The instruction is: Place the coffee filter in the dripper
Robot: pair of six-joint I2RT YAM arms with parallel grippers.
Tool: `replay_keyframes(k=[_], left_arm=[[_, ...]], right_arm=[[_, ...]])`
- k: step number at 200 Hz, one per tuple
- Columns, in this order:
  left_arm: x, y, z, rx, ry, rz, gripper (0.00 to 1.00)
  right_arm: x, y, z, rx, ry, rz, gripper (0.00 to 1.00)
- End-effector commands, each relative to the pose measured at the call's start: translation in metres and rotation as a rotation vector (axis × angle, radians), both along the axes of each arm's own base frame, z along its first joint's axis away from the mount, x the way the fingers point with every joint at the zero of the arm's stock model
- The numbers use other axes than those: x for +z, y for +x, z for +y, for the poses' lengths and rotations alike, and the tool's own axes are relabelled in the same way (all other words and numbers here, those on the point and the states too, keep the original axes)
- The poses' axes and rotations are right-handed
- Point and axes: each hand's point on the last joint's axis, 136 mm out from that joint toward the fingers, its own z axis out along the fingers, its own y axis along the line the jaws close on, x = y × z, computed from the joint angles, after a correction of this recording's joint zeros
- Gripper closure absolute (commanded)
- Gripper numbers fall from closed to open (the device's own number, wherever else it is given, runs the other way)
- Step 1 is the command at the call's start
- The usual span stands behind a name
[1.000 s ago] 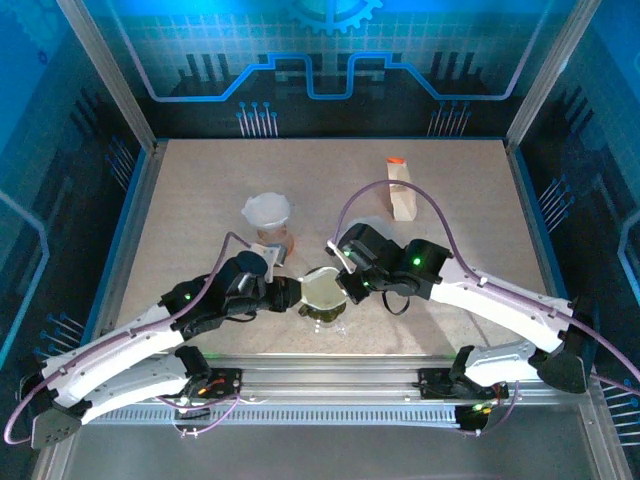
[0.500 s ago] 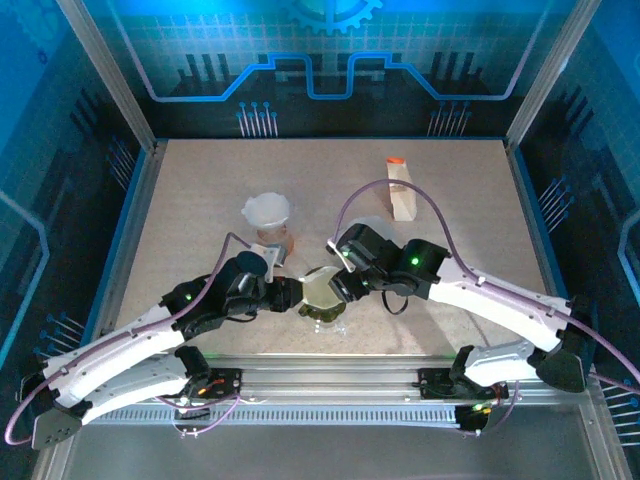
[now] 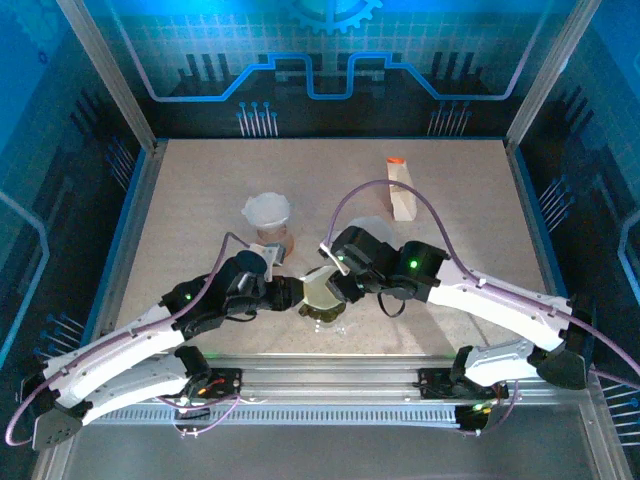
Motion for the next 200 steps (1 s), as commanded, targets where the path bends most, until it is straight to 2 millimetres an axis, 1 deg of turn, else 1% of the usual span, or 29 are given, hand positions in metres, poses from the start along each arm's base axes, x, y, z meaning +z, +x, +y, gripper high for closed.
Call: replay_keyframes(k=[1, 18, 33, 54, 66, 93, 103, 116, 129, 168, 186, 200], left_arm=[[-0.002, -0.003, 0.001, -0.008, -0.013, 0.016, 0.66], [-0.004, -0.003, 0.001, -0.009, -0.011, 0.024, 0.66], [-0.004, -0.003, 0.002, -0.004, -0.013, 0.027, 0.66], [0.003, -0.003, 0.004, 0.001, -0.041, 0.023, 0.65], [0.009, 0.0, 0.006, 0.004, -0.076, 0.023, 0.61], [0.027, 0.006, 0.008, 0.002, -0.137, -0.008, 0.51], [0.033, 0.007, 0.007, -0.01, -0.144, -0.026, 0.48], [0.036, 0.009, 0.003, -0.03, -0.143, -0.036, 0.45], [0.034, 0.01, -0.002, -0.056, -0.13, -0.029, 0.44], [0.019, 0.014, -0.008, -0.081, -0.076, 0.005, 0.44], [0.015, 0.017, -0.006, -0.067, -0.059, 0.011, 0.44], [0.009, 0.02, 0.0, -0.03, -0.025, 0.026, 0.46]], right_arm=[[0.003, -0.011, 0.009, 0.041, 0.037, -0.017, 0.66], [-0.002, -0.016, 0.011, 0.054, 0.025, -0.004, 0.72], [-0.007, -0.019, 0.011, 0.058, 0.013, 0.01, 0.75], [-0.012, -0.021, 0.013, 0.058, 0.011, 0.021, 0.77], [-0.013, -0.022, 0.014, 0.06, 0.012, 0.022, 0.78], [-0.015, -0.023, 0.016, 0.062, 0.011, 0.03, 0.8], [-0.016, -0.023, 0.016, 0.064, 0.01, 0.034, 0.81], [-0.017, -0.024, 0.017, 0.064, 0.011, 0.035, 0.81], [-0.019, -0.024, 0.017, 0.066, 0.01, 0.038, 0.81], [-0.025, -0.025, 0.019, 0.067, 0.005, 0.052, 0.82], [-0.024, -0.025, 0.02, 0.069, 0.005, 0.05, 0.82], [-0.025, -0.025, 0.02, 0.07, 0.003, 0.049, 0.82]])
